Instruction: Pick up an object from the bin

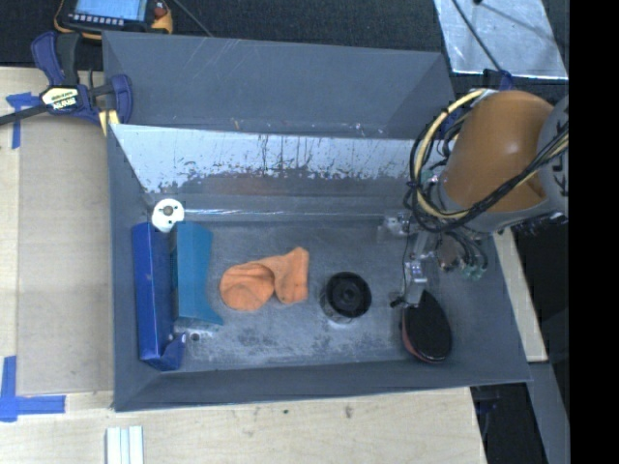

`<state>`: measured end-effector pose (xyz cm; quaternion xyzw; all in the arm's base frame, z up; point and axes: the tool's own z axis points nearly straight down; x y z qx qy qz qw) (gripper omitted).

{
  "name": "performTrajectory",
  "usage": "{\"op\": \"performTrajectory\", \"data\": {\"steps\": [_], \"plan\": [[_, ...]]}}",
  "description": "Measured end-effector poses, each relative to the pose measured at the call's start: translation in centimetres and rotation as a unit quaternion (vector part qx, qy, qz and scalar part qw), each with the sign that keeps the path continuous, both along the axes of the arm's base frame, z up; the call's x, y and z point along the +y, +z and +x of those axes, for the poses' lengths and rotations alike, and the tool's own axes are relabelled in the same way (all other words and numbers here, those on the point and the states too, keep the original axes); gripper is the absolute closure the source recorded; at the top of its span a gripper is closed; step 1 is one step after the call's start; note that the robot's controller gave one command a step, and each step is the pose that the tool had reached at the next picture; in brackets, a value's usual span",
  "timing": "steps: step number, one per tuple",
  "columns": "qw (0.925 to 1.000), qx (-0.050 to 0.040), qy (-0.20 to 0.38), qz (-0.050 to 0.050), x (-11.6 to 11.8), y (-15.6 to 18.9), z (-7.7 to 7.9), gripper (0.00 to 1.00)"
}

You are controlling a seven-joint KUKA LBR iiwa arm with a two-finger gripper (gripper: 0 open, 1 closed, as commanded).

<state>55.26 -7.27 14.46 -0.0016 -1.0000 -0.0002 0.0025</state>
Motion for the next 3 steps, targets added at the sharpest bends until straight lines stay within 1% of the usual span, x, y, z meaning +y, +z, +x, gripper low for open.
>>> {"op": "performTrajectory", "data": {"steps": [1,2,3], "plan": [[1.0000,-0.0043,0.001,0.000,0.0,0.5,0.2,0.00],[0.9988,-0.0056,-0.049,0.000,3.8,-5.2,-1.5,0.00],[0.9998,-0.0010,-0.019,0.000,4.7,-2.2,-1.8,0.00]]}}
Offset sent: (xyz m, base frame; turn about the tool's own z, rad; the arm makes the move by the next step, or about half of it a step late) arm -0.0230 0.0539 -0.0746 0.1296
